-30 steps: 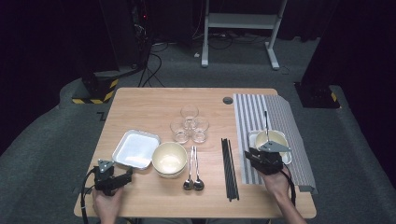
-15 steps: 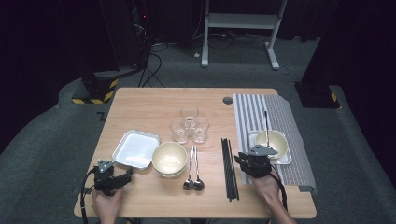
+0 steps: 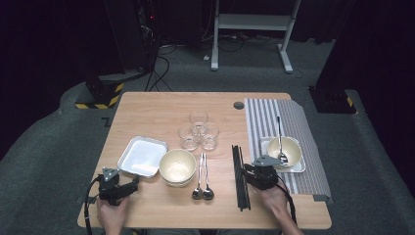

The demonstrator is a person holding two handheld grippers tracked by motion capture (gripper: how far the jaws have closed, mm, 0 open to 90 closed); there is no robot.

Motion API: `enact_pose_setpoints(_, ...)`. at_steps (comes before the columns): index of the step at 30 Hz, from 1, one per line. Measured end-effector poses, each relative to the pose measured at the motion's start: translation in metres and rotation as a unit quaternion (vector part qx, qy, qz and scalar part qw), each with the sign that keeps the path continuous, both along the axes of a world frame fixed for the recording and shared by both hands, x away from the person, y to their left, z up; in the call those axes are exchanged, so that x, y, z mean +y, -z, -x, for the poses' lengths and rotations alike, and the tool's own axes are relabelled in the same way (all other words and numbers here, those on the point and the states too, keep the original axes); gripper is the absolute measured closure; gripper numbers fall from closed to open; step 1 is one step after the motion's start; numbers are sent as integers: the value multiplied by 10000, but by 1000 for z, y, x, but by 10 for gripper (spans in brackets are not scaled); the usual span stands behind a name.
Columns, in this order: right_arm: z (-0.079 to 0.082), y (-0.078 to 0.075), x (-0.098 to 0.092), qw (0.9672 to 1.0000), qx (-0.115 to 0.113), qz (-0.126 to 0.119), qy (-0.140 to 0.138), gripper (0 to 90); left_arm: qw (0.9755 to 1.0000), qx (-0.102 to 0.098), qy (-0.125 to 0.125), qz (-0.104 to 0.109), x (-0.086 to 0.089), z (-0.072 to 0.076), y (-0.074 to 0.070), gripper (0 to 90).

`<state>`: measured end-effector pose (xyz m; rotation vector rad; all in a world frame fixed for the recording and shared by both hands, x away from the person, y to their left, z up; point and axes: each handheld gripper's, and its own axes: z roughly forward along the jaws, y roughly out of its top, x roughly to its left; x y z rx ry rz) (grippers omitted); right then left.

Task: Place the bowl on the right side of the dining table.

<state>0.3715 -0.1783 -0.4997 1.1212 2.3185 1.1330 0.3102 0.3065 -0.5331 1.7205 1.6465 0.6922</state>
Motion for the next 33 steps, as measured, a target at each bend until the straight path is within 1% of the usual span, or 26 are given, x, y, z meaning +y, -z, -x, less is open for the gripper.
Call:
enact_pose_setpoints(1,0,0,1,10000,10,-41,28,701,10000,-1,-2,-3,0,0,0,180)
enact_pose_setpoints(4,1,1,2,10000,40,-57,20,697,10000,8,-2,-50,-1,0,0,181)
enact_pose_setpoints(6,2,2,5,10000,40,-51,13,698,10000,8,-11,-44,-1,0,0,180)
enact_pose_setpoints(7,2,4,7,10000,69,-53,-1,701,10000,7,-14,-38,-1,0,0,180)
enact_pose_setpoints(12,3,7,10,9999,110,-107,17,721,10000,10,-4,-42,-1,0,0,178)
enact_pose_setpoints(15,4,8,14,9999,129,-62,-20,728,10000,11,-1,-44,-1,0,0,179)
enact_pose_setpoints(20,4,10,22,9999,66,82,-117,740,10000,20,-9,-50,-1,-1,0,178)
enact_pose_setpoints(22,3,10,24,9998,85,117,-123,741,10000,19,-11,-48,-1,-1,0,178)
enact_pose_setpoints(23,2,12,27,9996,137,188,-127,742,10000,21,-11,-51,-1,-1,0,178)
enact_pose_setpoints(24,2,12,27,9996,137,188,-127,742,10000,21,-11,-51,-1,-1,0,178)
enact_pose_setpoints(25,1,14,28,9995,174,249,-127,744,10000,21,-12,-49,-1,-1,0,178)
enact_pose_setpoints(33,0,17,30,9995,219,238,-57,744,10000,20,-10,-47,-1,-1,0,178)
